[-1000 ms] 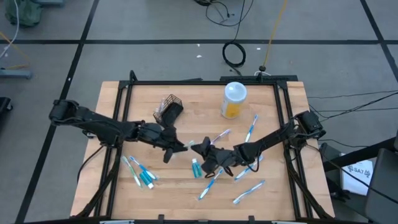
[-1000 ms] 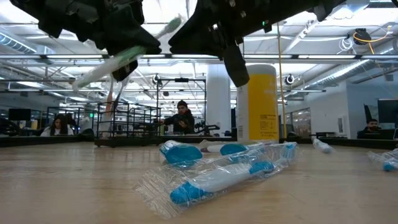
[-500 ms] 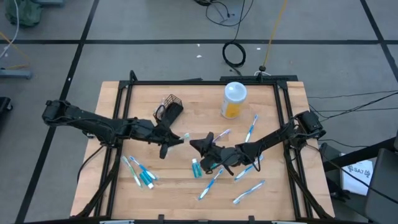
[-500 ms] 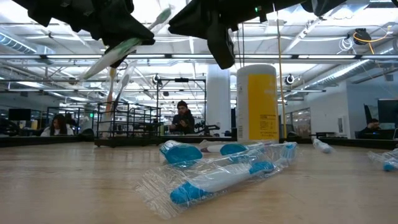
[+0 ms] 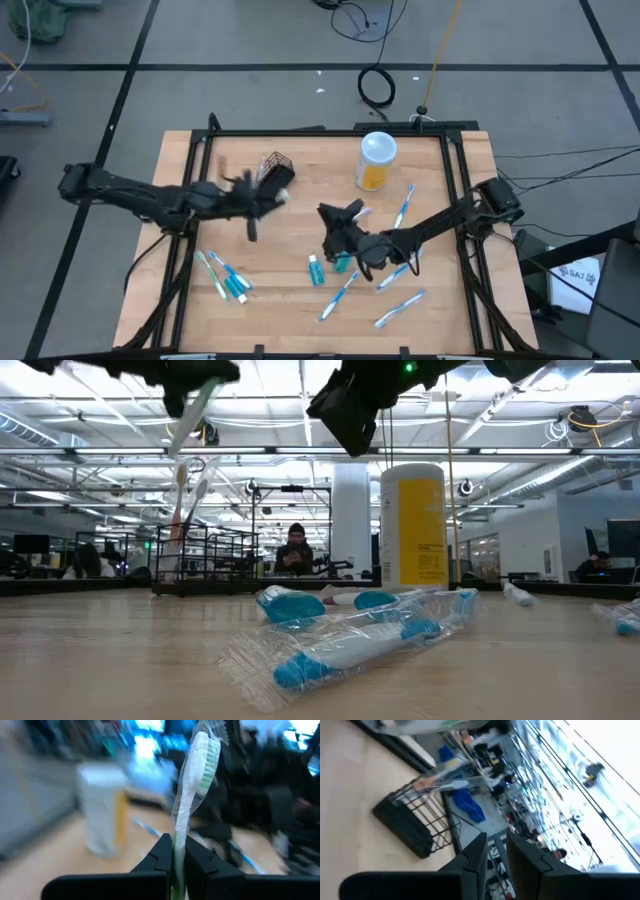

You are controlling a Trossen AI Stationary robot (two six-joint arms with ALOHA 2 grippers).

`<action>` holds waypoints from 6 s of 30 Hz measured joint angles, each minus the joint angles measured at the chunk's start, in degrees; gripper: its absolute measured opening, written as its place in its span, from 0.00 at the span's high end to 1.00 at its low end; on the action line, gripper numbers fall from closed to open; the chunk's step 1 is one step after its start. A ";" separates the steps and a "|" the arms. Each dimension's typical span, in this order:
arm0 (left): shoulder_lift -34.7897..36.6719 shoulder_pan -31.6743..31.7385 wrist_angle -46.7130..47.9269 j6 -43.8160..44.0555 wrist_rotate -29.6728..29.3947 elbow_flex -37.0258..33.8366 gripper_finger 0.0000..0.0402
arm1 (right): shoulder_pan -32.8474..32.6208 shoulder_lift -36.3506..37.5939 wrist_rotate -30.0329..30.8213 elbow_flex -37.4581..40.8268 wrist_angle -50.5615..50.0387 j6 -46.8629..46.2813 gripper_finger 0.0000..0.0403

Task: Pick & Place toothbrushing station
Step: Put the top right green toothbrush into the black wire organizer

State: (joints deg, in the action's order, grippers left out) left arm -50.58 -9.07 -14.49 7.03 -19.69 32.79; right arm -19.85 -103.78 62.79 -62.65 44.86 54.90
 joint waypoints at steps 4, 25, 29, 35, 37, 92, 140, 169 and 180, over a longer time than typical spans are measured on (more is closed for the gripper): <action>2.12 -2.22 -1.68 -17.42 -10.31 -1.43 0.97 | 0.34 0.13 0.01 -0.02 -0.46 0.22 0.88; -12.33 3.25 -51.14 -28.59 -21.17 -23.36 0.97 | 0.78 0.12 -1.78 -0.02 -0.69 -0.22 0.90; -12.53 6.35 -53.78 -29.18 -16.26 -23.31 0.96 | 0.78 0.12 -4.17 -0.02 -0.83 -0.24 0.91; -12.70 11.04 -49.10 -21.42 -16.20 -23.31 0.97 | 1.04 0.08 -4.55 -0.02 -0.94 -0.24 0.91; -14.11 12.21 -48.13 -17.65 -16.22 -23.24 0.96 | 1.15 0.08 -4.49 -0.02 -0.96 -0.22 0.91; -13.49 13.67 -42.62 -6.95 -17.95 -23.18 0.88 | 1.15 0.08 -4.57 -0.02 -0.98 -1.73 0.91; -37.31 23.35 51.43 -1.95 -1.14 33.23 0.54 | 10.11 18.64 -25.46 -0.04 -53.88 -54.48 1.00; -38.39 28.70 52.08 -2.80 7.41 33.21 0.89 | 10.11 18.79 -25.60 -0.04 -53.46 -55.76 0.99; -35.78 26.91 50.93 -3.86 5.25 33.19 0.96 | 10.11 18.79 -25.60 -0.04 -53.40 -55.76 0.99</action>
State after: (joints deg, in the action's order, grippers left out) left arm -86.36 17.83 36.44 3.17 -14.44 65.98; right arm -9.74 -84.99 37.19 -62.70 -8.54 -0.86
